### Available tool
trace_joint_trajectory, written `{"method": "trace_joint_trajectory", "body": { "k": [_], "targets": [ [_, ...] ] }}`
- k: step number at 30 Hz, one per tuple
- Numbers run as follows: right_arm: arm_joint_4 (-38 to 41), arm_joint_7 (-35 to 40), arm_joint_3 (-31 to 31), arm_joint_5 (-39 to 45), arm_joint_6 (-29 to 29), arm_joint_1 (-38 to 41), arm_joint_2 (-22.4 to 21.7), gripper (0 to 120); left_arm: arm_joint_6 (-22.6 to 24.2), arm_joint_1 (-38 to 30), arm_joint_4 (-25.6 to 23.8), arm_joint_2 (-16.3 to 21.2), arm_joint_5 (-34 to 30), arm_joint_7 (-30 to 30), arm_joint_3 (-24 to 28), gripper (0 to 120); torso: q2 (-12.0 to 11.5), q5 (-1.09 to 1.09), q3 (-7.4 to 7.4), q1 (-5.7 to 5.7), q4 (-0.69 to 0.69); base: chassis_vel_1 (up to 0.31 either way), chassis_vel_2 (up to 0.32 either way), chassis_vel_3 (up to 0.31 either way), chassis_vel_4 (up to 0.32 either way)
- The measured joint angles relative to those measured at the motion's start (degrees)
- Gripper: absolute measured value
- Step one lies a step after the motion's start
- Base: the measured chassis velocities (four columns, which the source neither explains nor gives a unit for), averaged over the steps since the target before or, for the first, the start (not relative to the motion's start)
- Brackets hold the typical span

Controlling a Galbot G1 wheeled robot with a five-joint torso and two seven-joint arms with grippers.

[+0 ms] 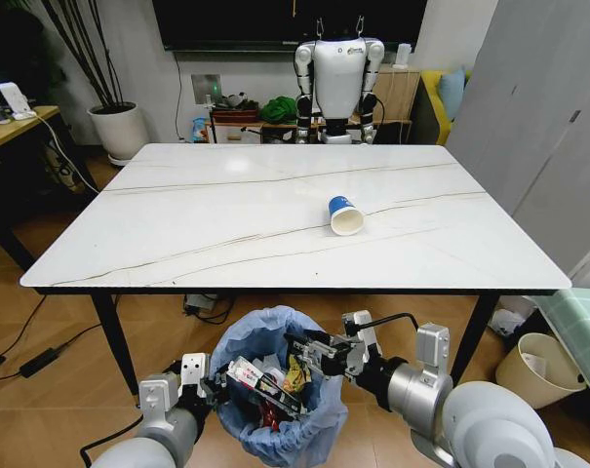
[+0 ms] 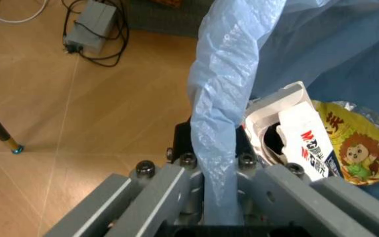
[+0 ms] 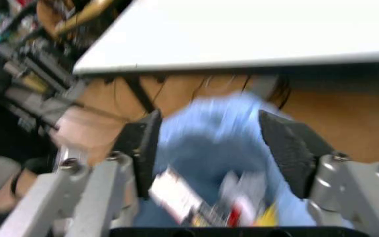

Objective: Pick up the trash bin and place the trash from the table into it.

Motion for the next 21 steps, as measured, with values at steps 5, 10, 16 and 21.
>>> {"method": "trace_joint_trajectory", "body": {
  "k": [5,10,16,21],
  "targets": [
    [0.0,0.3,4.9,0.2,0.9,3.6,-0.1,71,0.0,0.6,0.0,-0.1,0.5,0.1,0.1,0,0.0,0.0,0.0,0.0,0.01,0.0,0.0,0.0,0.0],
    [-4.2,0.4,7.3,-1.4,0.9,9.5,0.0,89,0.0,1.4,0.0,-0.5,1.5,0.6,0.7,0,0.0,-0.01,0.0,0.0,0.0,0.0,0.0,0.0,0.0],
    [-13.3,-1.7,6.4,-6.0,0.4,16.8,-0.2,100,0.0,1.6,-0.1,-0.6,2.5,1.3,0.5,0,0.0,-0.01,0.01,0.01,0.02,0.0,0.0,0.0,0.0],
    [-23.4,-7.7,4.2,-13.7,0.4,22.3,0.1,100,0.0,1.7,0.0,-0.7,3.2,2.0,0.7,0,0.0,0.01,0.01,0.01,0.01,0.0,0.0,0.0,0.0]
  ]
}}
